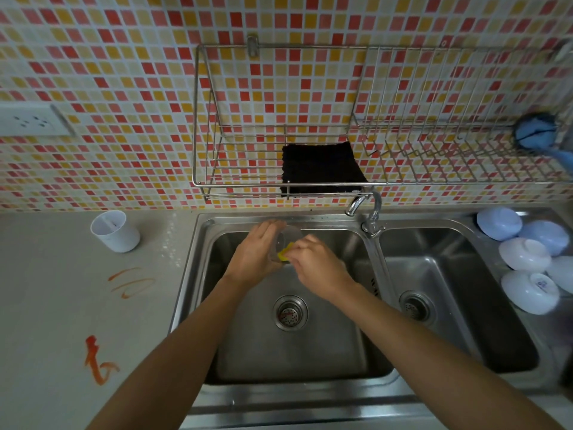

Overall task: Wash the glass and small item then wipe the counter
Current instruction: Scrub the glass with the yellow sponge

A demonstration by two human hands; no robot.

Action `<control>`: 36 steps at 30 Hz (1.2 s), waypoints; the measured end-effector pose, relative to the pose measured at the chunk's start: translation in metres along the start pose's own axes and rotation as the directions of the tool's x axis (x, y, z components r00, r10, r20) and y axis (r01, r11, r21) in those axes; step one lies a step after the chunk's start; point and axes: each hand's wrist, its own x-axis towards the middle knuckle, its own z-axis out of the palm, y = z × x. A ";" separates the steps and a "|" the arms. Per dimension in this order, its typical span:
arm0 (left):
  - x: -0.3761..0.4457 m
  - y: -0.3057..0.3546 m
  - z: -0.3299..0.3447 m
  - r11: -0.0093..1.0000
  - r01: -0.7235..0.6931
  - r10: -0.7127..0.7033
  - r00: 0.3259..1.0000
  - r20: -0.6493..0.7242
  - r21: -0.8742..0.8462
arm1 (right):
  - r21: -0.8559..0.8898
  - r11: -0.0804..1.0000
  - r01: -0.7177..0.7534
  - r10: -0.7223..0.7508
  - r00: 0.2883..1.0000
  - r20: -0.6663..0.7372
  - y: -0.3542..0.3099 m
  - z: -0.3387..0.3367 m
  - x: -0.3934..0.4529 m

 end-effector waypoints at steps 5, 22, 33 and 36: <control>-0.001 -0.002 -0.009 0.999 -0.047 0.047 0.999 0.006 -0.014 | -0.068 0.993 0.092 -0.093 0.996 -0.014 0.013 -0.002 0.001; 0.007 0.003 -0.019 0.961 0.128 -0.123 0.992 0.036 -0.246 | -0.228 0.938 0.261 -0.309 0.927 -0.212 0.014 -0.001 0.005; 0.009 -0.007 -0.019 0.999 -0.014 0.008 0.994 -0.105 -0.051 | -0.143 0.937 0.319 -0.328 0.943 -0.050 0.028 -0.016 0.015; 0.012 -0.008 -0.021 0.999 -0.042 0.041 0.996 -0.074 -0.013 | -0.179 0.945 0.274 -0.284 0.958 -0.030 0.036 -0.023 0.019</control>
